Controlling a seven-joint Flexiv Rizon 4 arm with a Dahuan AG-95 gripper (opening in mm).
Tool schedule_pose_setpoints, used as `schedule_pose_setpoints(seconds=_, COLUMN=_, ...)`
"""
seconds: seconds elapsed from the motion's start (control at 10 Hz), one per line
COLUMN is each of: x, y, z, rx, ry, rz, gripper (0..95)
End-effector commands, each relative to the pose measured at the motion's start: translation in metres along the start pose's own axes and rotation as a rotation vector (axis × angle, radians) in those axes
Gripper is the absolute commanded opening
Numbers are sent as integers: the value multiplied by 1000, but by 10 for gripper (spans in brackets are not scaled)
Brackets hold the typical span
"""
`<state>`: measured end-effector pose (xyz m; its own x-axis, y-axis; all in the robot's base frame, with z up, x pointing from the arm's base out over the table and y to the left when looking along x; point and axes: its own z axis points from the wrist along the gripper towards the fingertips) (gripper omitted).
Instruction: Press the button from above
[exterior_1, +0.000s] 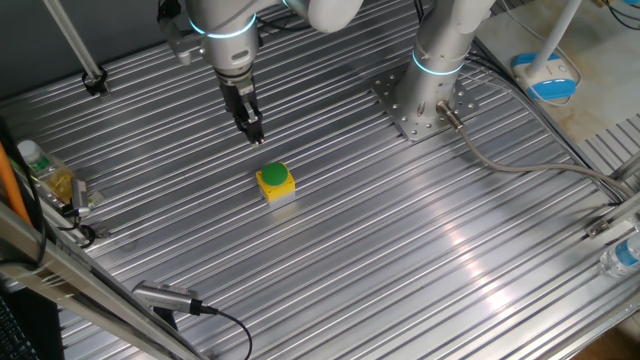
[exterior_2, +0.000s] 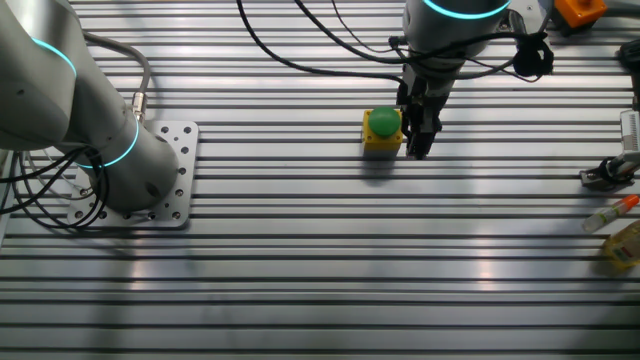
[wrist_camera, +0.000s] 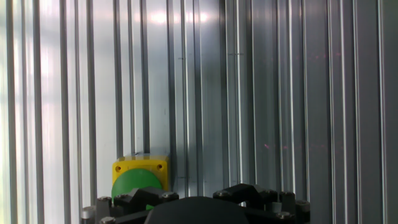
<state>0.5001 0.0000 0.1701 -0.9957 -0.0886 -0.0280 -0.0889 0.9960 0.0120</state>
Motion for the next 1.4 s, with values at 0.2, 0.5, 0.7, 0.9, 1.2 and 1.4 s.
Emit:
schedule_pose_setpoints(seconds=0.2, x=0, y=0, z=0, rx=-17, ry=-41, rz=-133, gripper=0)
schedule_pose_setpoints(seconds=0.5, x=0, y=0, z=0, rx=-18, ry=-41, rz=-134, gripper=0)
schedule_pose_setpoints(seconds=0.7, x=0, y=0, z=0, rx=-16, ry=-36, rz=-135, gripper=0)
schedule_pose_setpoints(seconds=0.9, x=0, y=0, z=0, rx=-16, ry=-34, rz=-136, gripper=0)
schedule_pose_setpoints(seconds=1.2, x=0, y=0, z=0, rx=-17, ry=-28, rz=-133, gripper=0)
schedule_pose_setpoints(seconds=1.4, x=-2, y=2, z=-1, rx=-19, ry=-23, rz=-126, gripper=0)
